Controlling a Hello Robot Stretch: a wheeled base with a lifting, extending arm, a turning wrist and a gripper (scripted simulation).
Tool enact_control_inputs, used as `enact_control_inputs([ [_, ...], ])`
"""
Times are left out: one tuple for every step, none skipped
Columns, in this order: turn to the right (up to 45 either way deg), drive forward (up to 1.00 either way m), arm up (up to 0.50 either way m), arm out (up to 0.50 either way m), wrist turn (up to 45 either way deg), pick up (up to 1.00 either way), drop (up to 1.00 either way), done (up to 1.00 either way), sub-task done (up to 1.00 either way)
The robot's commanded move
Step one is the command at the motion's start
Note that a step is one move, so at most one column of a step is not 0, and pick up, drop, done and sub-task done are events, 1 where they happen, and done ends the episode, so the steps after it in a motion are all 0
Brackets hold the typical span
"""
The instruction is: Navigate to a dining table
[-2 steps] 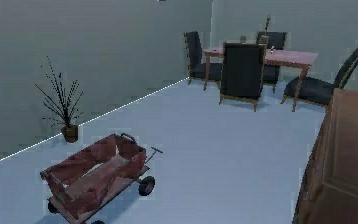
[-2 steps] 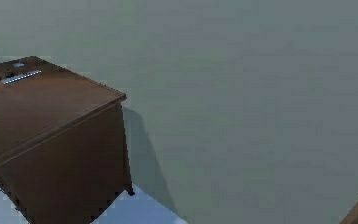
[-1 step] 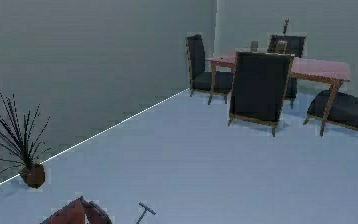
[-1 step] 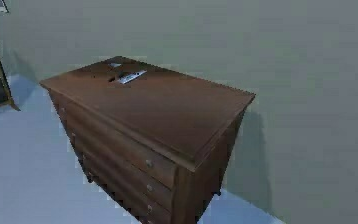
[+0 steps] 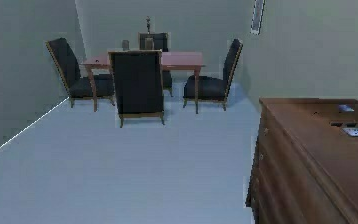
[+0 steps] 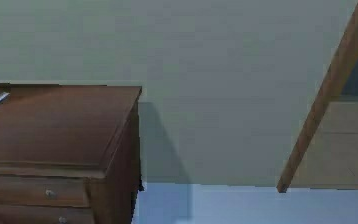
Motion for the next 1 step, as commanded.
enact_control_inputs([
  [0.0,1.0,0.0,0.0,0.0,0.0,0.0,0.0,0.0],
])
